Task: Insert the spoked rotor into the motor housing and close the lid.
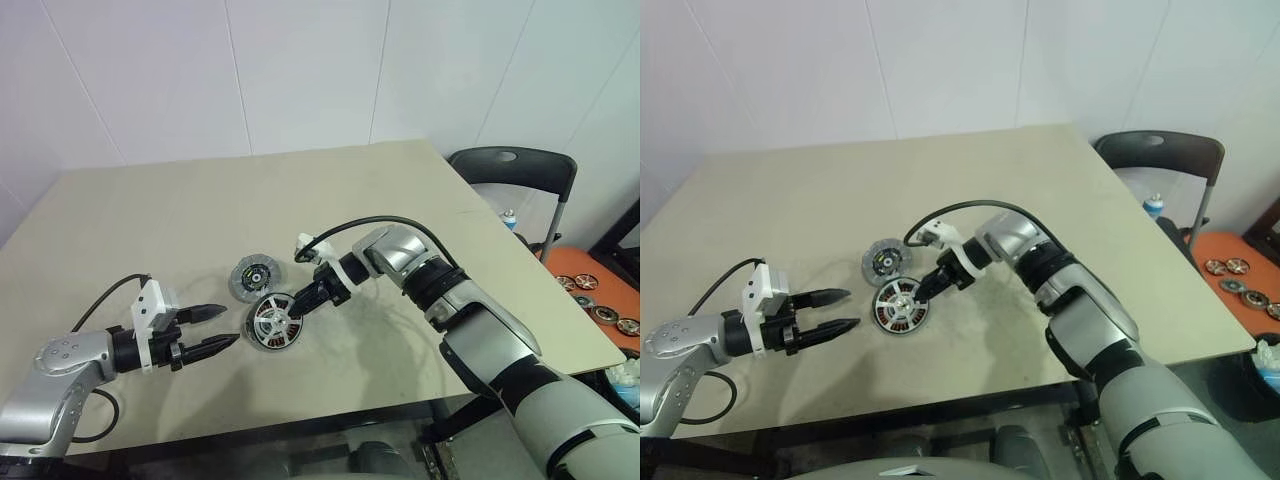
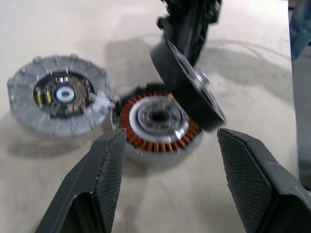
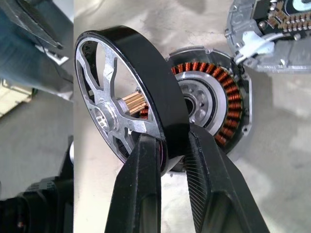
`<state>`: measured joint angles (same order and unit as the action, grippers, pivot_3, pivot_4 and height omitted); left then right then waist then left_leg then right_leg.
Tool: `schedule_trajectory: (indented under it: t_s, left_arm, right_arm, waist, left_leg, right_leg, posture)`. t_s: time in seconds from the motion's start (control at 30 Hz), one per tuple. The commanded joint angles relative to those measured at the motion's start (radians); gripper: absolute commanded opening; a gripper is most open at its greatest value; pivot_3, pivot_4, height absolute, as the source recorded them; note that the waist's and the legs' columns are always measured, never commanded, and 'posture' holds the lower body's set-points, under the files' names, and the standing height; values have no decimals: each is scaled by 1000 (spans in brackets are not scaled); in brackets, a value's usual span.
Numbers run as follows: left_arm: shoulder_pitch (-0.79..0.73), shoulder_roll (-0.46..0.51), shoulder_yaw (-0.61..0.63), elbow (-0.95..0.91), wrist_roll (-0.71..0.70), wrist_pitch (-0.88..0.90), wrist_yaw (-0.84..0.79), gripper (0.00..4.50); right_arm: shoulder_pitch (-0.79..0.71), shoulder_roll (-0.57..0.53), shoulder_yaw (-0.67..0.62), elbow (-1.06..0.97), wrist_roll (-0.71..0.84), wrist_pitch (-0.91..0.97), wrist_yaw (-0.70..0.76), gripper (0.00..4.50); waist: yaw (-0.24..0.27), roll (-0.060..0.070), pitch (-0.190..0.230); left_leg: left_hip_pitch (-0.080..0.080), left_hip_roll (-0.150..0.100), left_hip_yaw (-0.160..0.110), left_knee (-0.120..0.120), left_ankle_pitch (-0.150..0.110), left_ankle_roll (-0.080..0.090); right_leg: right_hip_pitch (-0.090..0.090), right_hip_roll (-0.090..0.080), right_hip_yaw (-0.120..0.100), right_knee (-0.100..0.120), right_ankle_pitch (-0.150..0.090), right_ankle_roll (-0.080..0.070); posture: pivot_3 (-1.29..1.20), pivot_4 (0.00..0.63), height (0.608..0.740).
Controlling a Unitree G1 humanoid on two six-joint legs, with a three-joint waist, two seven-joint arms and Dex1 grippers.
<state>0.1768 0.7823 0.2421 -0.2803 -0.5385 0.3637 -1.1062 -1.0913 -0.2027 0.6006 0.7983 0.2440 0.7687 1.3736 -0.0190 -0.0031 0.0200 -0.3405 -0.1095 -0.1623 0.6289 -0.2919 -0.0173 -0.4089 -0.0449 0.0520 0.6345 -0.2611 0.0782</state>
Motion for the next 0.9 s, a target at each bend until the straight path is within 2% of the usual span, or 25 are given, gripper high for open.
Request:
schedule_trajectory:
  t_s: [0.03, 0.33, 0.63, 0.83, 0.87, 0.9]
  left_arm:
    - [15, 21, 48, -27, -16, -18, -14, 3190]
    - [14, 9, 40, -31, -13, -17, 4, 3190]
    - [22, -6, 42, -18, -9, -30, 13, 3190]
    - [12, -15, 33, -20, -11, -28, 27, 3190]
    - [12, -16, 33, -20, -12, -28, 28, 3190]
    - [12, -17, 33, -21, -13, -28, 29, 3190]
  right_arm:
    - [-53, 37, -42, 56, -38, -57, 23, 372]
    - [-111, 129, -100, 190, -119, -127, 29, 372]
    - [-93, 107, -100, 219, -204, -181, 106, 372]
    - [-87, 132, -136, 244, -241, -231, 46, 372]
    - [-89, 136, -143, 250, -243, -228, 44, 1110]
    - [-91, 139, -149, 254, -245, -224, 42, 1303]
  waist:
    - [3, 2, 1]
    - [1, 3, 2]
    - [0, 4, 2]
    - [-2, 3, 2]
    - [-2, 3, 2]
    - [-1, 3, 2]
  left_leg:
    - [0, 0, 0, 0, 0, 0]
    - [1, 0, 0, 0, 0, 0]
    - [1, 0, 0, 0, 0, 0]
    - [1, 0, 0, 0, 0, 0]
    - [1, 0, 0, 0, 0, 0]
    - [1, 0, 0, 0, 0, 0]
  right_leg:
    - [0, 0, 0, 0, 0, 0]
    - [0, 0, 0, 0, 0, 0]
    - [0, 0, 0, 1, 0, 0]
    - [0, 0, 0, 1, 0, 0]
    - [0, 0, 0, 2, 0, 0]
    - [0, 0, 0, 2, 0, 0]
  posture:
    - [0, 0, 740]
    - [0, 0, 740]
    - [0, 0, 740]
    - [0, 0, 740]
    - [0, 0, 740]
    - [0, 0, 740]
